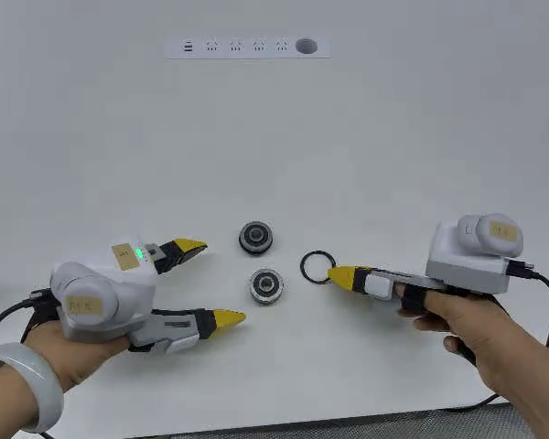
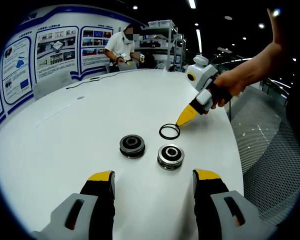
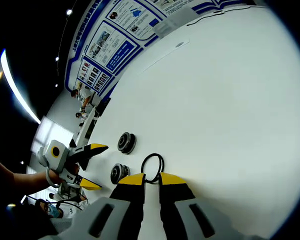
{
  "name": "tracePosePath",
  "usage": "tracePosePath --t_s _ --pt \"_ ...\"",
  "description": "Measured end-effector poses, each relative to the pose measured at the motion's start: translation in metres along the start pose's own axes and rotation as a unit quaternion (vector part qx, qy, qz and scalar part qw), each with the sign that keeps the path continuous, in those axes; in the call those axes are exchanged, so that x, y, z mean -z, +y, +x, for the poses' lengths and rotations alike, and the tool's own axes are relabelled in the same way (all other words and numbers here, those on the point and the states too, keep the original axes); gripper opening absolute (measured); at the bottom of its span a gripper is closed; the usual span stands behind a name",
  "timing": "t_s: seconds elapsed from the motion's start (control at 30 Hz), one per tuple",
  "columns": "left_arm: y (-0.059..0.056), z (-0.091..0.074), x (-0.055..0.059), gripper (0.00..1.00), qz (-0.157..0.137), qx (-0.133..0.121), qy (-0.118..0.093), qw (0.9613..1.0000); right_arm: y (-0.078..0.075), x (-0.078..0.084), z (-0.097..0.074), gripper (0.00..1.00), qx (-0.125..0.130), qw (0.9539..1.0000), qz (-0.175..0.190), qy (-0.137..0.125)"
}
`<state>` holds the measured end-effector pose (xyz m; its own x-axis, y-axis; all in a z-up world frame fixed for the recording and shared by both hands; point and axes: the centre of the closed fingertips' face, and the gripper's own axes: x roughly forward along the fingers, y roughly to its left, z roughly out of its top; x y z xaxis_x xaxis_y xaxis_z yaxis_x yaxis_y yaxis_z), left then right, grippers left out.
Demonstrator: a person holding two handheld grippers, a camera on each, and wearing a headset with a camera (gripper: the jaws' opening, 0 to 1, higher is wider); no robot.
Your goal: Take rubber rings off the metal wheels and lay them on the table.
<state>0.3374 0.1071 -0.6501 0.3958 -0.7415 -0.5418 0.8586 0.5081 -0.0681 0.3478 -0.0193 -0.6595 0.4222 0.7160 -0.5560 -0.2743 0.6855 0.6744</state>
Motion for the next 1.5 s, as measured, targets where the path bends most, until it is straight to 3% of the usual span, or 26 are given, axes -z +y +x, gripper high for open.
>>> tracePosePath --t_s 0.2,0.3,0.63,0.97,1.07,1.17,1.3,1.5 --pt "0.002 0.000 -0.001 0.64 -0.004 -0.004 -0.001 1.0000 -0.001 -0.001 -0.001 0.18 0.003 0.9999 -0.011 0.001" --pt "0.003 0.000 -0.003 0.63 -0.006 -0.008 -0.002 1.0000 -0.001 -0.001 -0.002 0.20 0.008 0.9993 -0.037 0.007" --pt "0.010 -0.002 -0.015 0.56 -0.013 -0.024 -0.013 0.9995 0.000 -0.009 0.002 0.20 0.000 0.9995 -0.031 -0.006" --pt "0.023 0.005 -0.026 0.47 -0.006 -0.042 -0.006 0.9991 0.003 -0.016 0.004 0.21 -0.009 0.9992 -0.036 -0.013" --pt "0.025 0.009 -0.031 0.46 -0.002 -0.042 -0.005 0.9991 0.010 -0.022 0.002 0.28 -0.020 0.9964 -0.077 -0.030" --pt "0.026 0.013 -0.034 0.46 0.001 -0.039 -0.007 0.9992 0.019 -0.020 0.003 0.39 -0.026 0.9947 -0.095 -0.029" --pt "0.025 0.017 -0.036 0.42 0.006 -0.034 -0.005 0.9994 0.017 -0.017 0.005 0.43 -0.028 0.9935 -0.108 -0.023" --pt "0.028 0.022 -0.037 0.38 0.006 -0.036 -0.001 0.9993 0.020 -0.018 0.007 0.58 -0.031 0.9887 -0.144 -0.031"
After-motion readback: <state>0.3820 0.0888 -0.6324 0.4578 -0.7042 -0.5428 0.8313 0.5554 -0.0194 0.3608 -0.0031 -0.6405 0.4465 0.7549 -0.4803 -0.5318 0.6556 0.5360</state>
